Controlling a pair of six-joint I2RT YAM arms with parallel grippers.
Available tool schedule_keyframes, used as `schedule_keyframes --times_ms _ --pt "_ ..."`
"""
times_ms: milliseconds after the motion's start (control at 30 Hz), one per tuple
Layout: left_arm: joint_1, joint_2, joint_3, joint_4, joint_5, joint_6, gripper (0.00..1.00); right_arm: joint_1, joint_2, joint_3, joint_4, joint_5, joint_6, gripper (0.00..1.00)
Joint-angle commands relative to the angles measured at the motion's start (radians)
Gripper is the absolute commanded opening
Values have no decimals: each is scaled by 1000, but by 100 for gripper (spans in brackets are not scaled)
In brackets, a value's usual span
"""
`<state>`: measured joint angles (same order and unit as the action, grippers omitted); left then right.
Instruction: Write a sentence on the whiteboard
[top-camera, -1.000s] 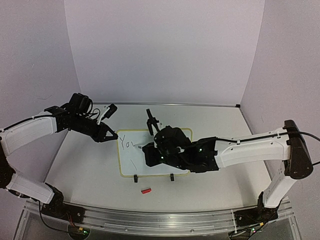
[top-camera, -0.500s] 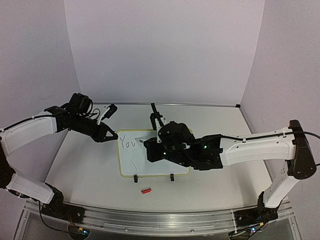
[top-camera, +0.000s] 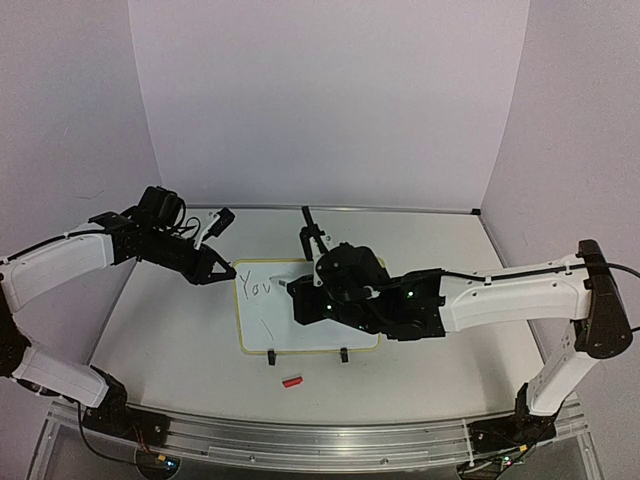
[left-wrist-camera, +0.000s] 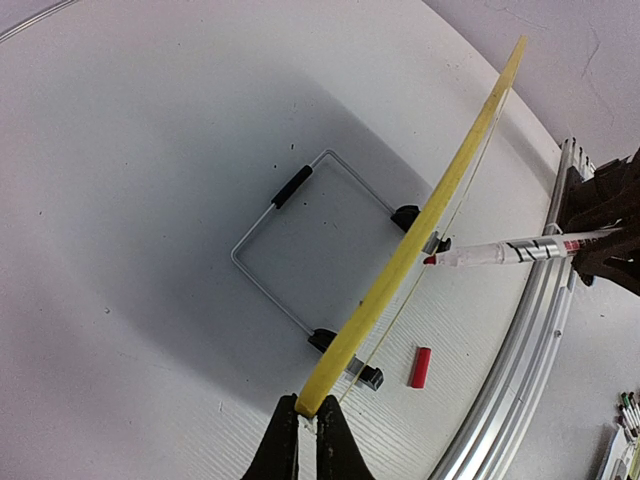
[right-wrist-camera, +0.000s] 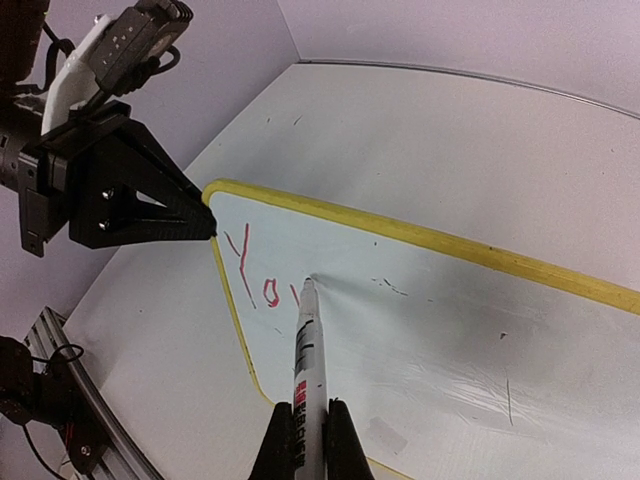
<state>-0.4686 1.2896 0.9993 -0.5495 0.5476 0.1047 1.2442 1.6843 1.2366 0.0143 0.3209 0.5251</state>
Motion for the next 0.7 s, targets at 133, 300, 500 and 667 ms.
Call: schedule_keyframes --times_ms 133,300,500,667 --pt "-8 -11 14 -35 -21 10 0 -5 26 11 -2 -1 28 0" --pt "-9 -11 13 -35 -21 10 0 -4 29 10 -12 -2 34 0" --pt "-8 -10 14 -35 -23 9 0 -4 26 -8 -34 -12 52 0" --pt "-9 -10 14 -35 -23 10 0 -4 22 -24 -47 -21 67 0"
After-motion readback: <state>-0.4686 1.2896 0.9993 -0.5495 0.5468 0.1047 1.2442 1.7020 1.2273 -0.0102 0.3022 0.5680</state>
